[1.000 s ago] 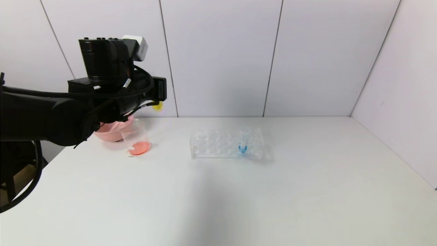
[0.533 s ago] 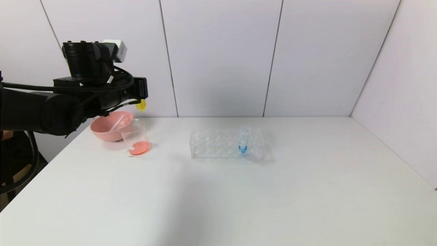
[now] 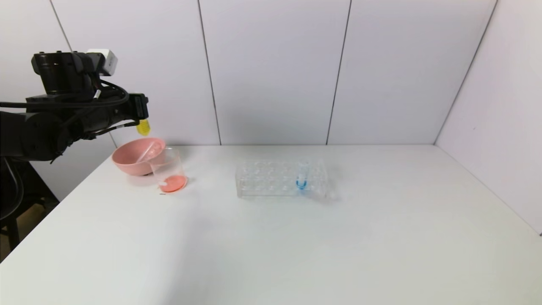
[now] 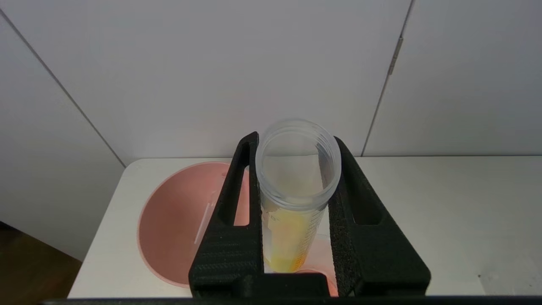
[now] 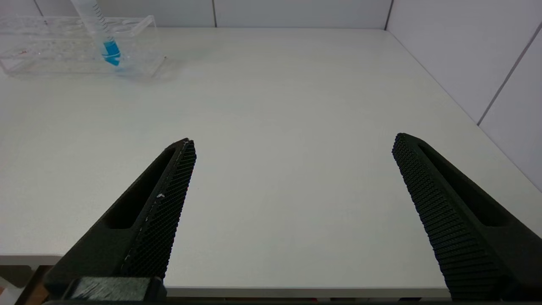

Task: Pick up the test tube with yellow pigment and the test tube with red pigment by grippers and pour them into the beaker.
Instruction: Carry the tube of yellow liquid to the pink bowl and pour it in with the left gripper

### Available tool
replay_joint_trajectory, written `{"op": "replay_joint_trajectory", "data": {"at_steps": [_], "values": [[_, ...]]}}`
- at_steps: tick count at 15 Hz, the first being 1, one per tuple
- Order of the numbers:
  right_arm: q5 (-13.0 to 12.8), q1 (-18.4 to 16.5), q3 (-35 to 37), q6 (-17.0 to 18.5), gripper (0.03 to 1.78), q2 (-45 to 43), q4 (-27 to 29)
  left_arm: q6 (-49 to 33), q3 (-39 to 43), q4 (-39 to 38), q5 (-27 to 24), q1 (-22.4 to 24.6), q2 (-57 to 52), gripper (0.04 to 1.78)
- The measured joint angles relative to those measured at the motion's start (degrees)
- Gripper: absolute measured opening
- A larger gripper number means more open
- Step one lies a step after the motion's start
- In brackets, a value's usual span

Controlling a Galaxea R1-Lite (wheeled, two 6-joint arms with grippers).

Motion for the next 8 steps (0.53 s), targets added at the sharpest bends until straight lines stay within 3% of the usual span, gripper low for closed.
{"op": "replay_joint_trajectory", "data": {"at_steps": [8], "values": [[0.0, 0.0, 0.0, 0.0, 1.7, 0.0, 0.0, 0.2, -0.5, -0.1, -6.6, 8.5, 0.8, 0.45]]}}
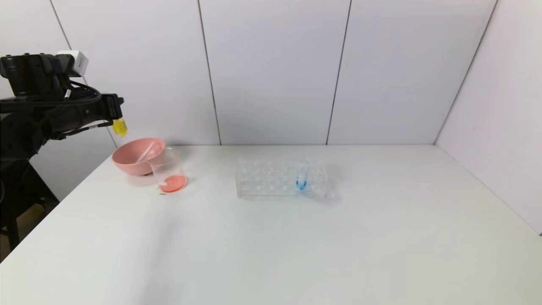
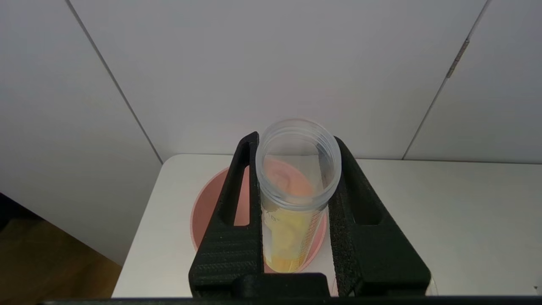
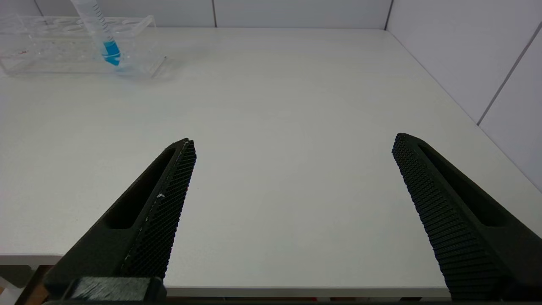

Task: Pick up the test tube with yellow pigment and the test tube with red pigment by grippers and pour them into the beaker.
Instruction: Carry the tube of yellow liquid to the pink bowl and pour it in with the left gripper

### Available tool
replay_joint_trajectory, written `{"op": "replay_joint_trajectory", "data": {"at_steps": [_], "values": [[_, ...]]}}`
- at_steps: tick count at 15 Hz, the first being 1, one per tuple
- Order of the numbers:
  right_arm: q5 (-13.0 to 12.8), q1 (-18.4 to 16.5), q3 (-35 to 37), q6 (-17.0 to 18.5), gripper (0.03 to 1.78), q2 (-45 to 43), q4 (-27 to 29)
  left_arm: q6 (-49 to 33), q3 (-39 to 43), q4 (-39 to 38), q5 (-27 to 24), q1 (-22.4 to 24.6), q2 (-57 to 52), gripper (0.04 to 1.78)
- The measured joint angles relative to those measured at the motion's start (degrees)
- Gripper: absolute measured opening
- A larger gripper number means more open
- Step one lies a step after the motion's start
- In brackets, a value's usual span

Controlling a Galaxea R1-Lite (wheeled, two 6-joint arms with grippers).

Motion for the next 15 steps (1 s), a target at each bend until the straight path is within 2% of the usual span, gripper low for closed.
{"op": "replay_joint_trajectory", "data": {"at_steps": [5, 15], "values": [[0.0, 0.0, 0.0, 0.0, 1.7, 0.0, 0.0, 0.4, -0.8, 0.4, -1.9, 2.2, 2.6, 0.45], [0.0, 0.0, 0.0, 0.0, 1.7, 0.0, 0.0, 4.0, -0.5, 1.2, -6.4, 3.6, 5.3, 0.45]]}}
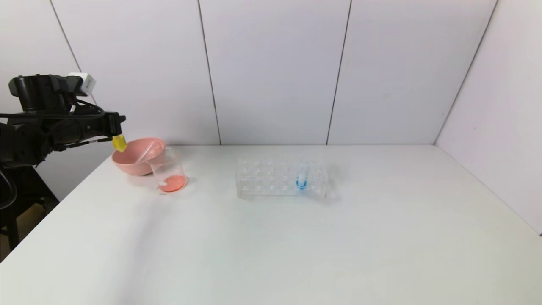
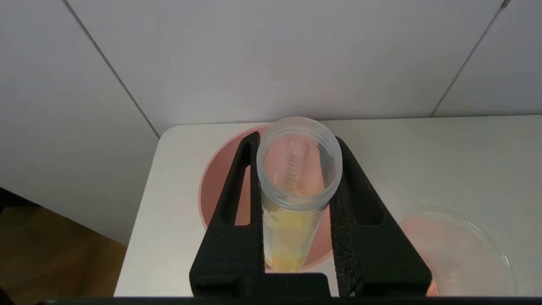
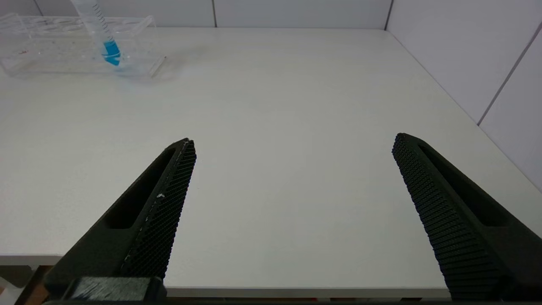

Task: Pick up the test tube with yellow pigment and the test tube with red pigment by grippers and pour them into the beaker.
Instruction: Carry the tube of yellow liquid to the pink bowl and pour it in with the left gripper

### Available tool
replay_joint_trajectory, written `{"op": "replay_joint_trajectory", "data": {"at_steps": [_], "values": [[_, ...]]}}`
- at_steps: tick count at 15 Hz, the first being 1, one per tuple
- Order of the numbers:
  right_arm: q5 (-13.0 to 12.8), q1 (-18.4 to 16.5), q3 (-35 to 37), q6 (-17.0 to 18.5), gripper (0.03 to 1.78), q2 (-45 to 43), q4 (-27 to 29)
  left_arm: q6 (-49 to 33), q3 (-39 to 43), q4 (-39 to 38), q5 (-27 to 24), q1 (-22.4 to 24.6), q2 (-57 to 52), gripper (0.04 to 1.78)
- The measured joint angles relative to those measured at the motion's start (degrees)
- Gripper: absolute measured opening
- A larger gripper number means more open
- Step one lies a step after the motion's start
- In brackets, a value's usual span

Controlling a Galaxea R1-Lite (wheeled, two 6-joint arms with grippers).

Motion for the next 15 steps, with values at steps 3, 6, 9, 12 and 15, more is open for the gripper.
{"op": "replay_joint_trajectory", "data": {"at_steps": [3, 6, 9, 12, 15], "values": [[0.0, 0.0, 0.0, 0.0, 1.7, 0.0, 0.0, 2.4, 1.8, 3.2, -5.9, 0.7, -1.9, 0.45], [0.0, 0.0, 0.0, 0.0, 1.7, 0.0, 0.0, 5.8, 1.8, 6.7, -14.6, 3.0, -3.6, 0.45], [0.0, 0.0, 0.0, 0.0, 1.7, 0.0, 0.0, 9.4, 0.2, 11.7, -16.1, 4.5, -4.3, 0.45], [0.0, 0.0, 0.0, 0.0, 1.7, 0.0, 0.0, 11.0, -1.3, 14.7, -16.2, 4.7, -5.2, 0.45], [0.0, 0.0, 0.0, 0.0, 1.7, 0.0, 0.0, 17.2, -6.4, 24.0, -16.2, 4.6, -5.3, 0.45]]}}
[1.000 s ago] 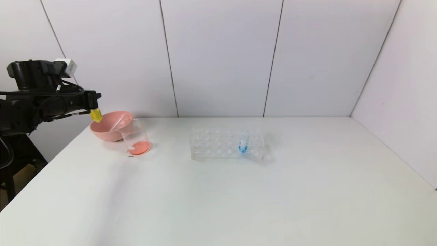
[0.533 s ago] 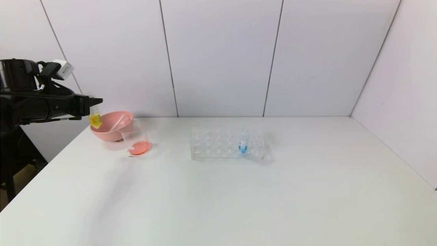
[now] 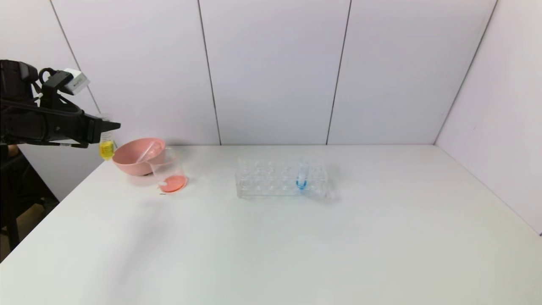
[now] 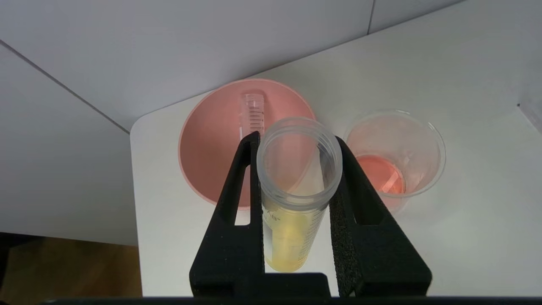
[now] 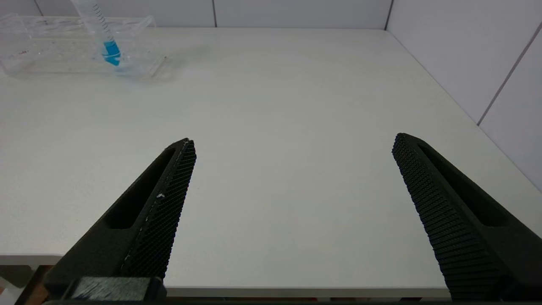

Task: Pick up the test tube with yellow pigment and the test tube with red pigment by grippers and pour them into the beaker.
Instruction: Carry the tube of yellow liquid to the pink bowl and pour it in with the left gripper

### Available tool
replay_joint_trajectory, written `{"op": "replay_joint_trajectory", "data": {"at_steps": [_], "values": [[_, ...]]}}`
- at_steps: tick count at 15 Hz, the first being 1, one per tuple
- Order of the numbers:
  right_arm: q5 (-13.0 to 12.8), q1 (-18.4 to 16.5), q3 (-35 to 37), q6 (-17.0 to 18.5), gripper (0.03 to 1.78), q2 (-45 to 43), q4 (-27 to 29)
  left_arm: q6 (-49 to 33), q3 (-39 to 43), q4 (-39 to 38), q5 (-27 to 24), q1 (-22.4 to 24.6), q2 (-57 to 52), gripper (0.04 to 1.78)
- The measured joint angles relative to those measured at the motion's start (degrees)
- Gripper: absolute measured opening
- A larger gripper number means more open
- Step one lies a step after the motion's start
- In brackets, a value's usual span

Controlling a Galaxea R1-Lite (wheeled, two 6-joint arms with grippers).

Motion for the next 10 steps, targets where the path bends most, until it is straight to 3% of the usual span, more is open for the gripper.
{"op": "replay_joint_trajectory", "data": {"at_steps": [2, 7, 10], "values": [[0.0, 0.0, 0.0, 0.0, 1.7, 0.0, 0.0, 4.1, -3.4, 6.5, 0.0, 0.0, 0.3, 0.45], [0.0, 0.0, 0.0, 0.0, 1.7, 0.0, 0.0, 6.4, -6.3, 10.1, -0.1, 0.1, 1.0, 0.45], [0.0, 0.0, 0.0, 0.0, 1.7, 0.0, 0.0, 10.9, -9.9, 16.4, -0.1, 0.2, 1.6, 0.45]]}}
